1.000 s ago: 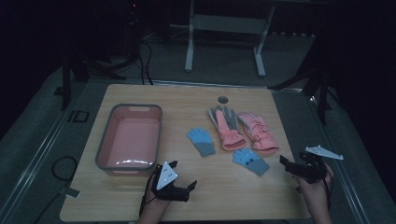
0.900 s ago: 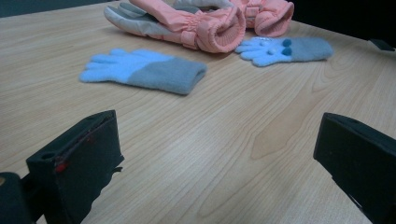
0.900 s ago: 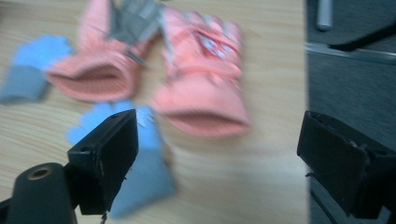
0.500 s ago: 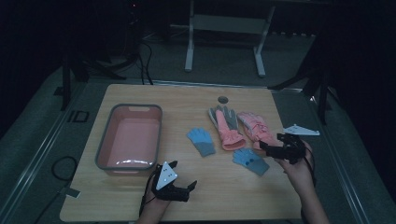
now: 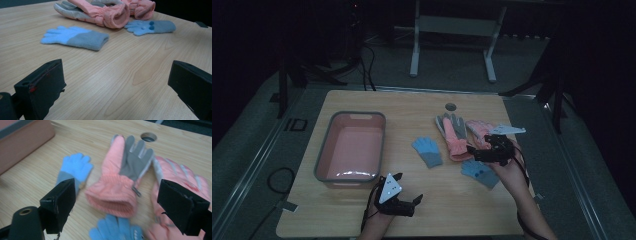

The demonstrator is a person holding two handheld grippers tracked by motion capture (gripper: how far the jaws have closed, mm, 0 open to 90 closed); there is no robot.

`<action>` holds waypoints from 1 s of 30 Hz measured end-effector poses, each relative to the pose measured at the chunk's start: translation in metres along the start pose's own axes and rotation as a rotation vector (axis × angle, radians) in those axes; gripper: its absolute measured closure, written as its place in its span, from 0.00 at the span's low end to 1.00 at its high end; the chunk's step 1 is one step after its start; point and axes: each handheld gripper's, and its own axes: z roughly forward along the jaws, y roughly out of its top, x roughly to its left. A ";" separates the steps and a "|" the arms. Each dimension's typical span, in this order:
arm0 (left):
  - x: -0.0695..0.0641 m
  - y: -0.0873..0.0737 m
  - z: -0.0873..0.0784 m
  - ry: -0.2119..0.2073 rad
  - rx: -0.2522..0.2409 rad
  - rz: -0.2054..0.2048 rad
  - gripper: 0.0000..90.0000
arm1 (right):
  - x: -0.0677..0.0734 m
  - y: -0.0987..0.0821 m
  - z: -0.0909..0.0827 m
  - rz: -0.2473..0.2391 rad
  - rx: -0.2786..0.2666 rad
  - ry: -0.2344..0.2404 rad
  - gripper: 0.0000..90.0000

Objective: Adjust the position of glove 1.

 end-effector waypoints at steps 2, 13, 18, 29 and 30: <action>0.000 -0.001 -0.001 -0.007 -0.007 0.005 0.01 | 0.005 0.003 0.005 -0.021 0.004 0.003 0.19; 0.000 0.000 0.000 -0.013 0.003 0.004 0.01 | 0.031 0.016 0.044 -0.061 0.047 0.097 0.26; 0.000 0.000 0.000 -0.017 0.004 0.006 0.01 | 0.049 0.021 0.069 -0.101 0.070 0.124 0.33; -0.001 0.000 0.001 -0.025 0.007 0.016 0.01 | 0.069 0.024 0.120 -0.157 0.183 0.130 0.60; 0.000 0.000 0.001 -0.026 0.008 0.018 0.01 | 0.071 0.024 0.125 -0.153 0.193 0.138 0.61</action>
